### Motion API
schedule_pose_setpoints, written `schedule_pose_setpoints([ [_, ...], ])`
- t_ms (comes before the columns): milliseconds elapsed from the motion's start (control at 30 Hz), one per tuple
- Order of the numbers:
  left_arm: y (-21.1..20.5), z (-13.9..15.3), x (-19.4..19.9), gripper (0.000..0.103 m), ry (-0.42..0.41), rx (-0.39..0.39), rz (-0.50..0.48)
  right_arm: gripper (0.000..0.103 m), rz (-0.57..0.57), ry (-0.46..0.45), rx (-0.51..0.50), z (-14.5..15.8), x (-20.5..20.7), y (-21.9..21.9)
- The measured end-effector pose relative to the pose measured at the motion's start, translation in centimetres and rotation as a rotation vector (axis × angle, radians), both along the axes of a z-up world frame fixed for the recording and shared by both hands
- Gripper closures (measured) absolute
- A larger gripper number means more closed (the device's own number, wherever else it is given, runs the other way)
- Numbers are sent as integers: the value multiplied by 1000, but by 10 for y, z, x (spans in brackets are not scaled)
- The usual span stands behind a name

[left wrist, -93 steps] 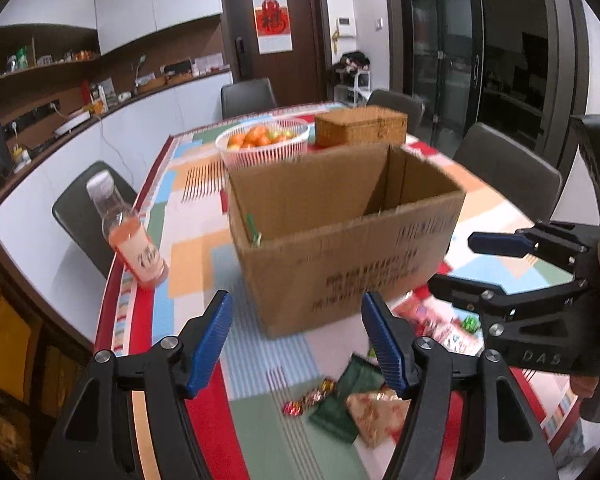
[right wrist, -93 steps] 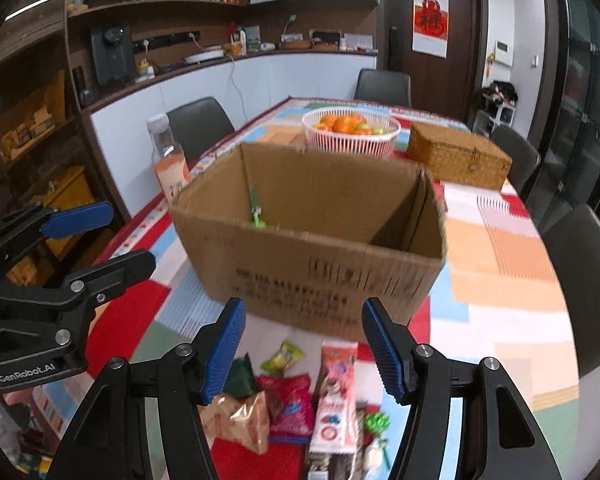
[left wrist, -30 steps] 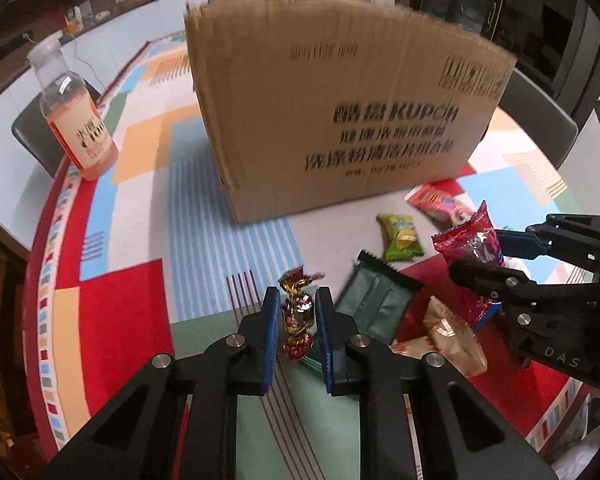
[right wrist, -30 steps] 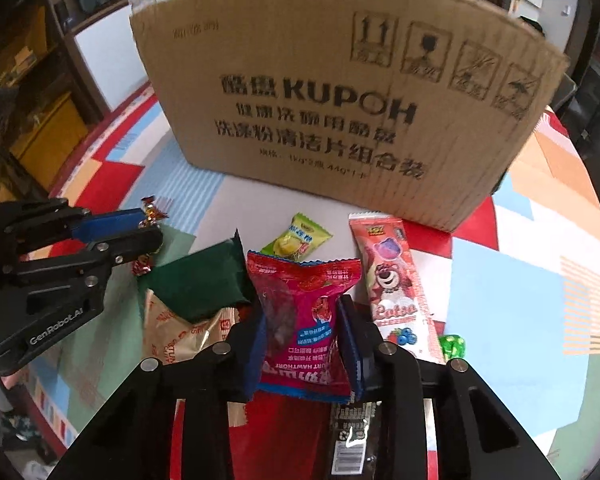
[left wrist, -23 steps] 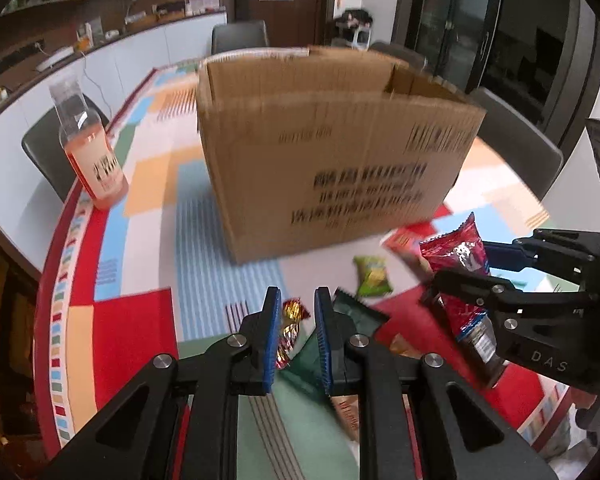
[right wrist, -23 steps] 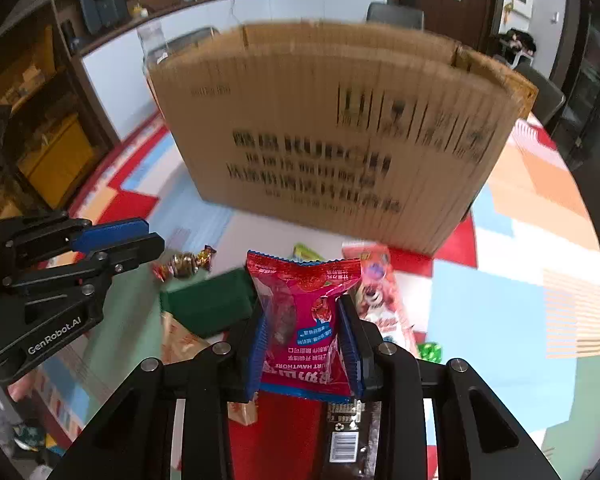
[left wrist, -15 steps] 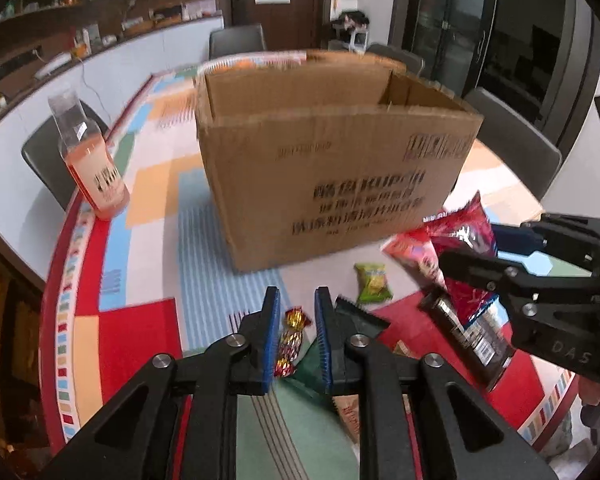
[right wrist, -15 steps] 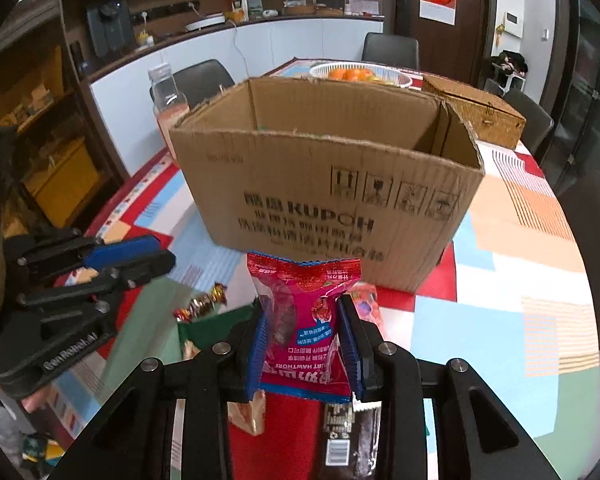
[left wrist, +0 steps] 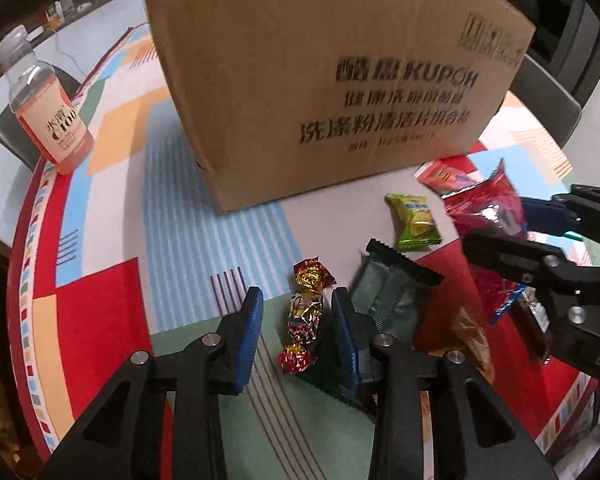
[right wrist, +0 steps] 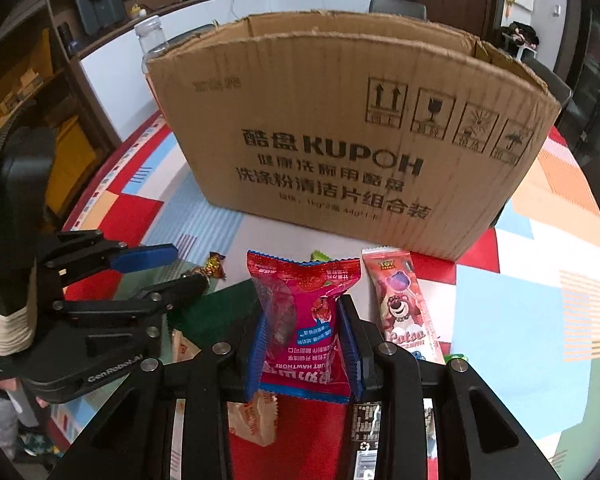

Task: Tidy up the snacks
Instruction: 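Close the left tool on the gold-wrapped candy and lift it, then carry the candy and red bag over the box and release both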

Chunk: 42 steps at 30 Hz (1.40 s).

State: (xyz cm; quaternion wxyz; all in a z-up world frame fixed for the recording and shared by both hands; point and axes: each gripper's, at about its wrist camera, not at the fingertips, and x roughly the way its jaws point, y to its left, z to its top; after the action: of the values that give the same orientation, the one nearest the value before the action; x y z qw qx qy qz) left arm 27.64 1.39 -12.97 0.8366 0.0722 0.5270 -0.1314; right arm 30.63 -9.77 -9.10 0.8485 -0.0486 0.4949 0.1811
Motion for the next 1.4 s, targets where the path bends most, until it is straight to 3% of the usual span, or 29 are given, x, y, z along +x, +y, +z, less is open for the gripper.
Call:
schedule_pose_setpoints([
  [67, -1, -1, 1, 71, -6, 0, 0, 69, -4, 4, -5, -2, 1, -2],
  [167, -3, -3, 3, 84, 4, -5, -7, 69, -1, 14, 7, -4, 2, -5],
  [400, -7, 10, -6, 84, -22, -18, 8, 69, -3, 11, 25, 0, 2, -7],
  [633, -3, 61, -23, 84, -148, -73, 40, 69, -8, -37, 56, 23, -6, -19],
  [933, -7, 120, -29, 84, -301, -125, 14, 69, -18, -165, 93, 77, -10, -31],
  [1200, -15, 165, -11, 84, -404, -145, 10, 69, -44, -276, 115, 123, 4, -36],
  [1400, -15, 187, 13, 84, -427, -169, 11, 69, -51, -304, 127, 144, 30, -36],
])
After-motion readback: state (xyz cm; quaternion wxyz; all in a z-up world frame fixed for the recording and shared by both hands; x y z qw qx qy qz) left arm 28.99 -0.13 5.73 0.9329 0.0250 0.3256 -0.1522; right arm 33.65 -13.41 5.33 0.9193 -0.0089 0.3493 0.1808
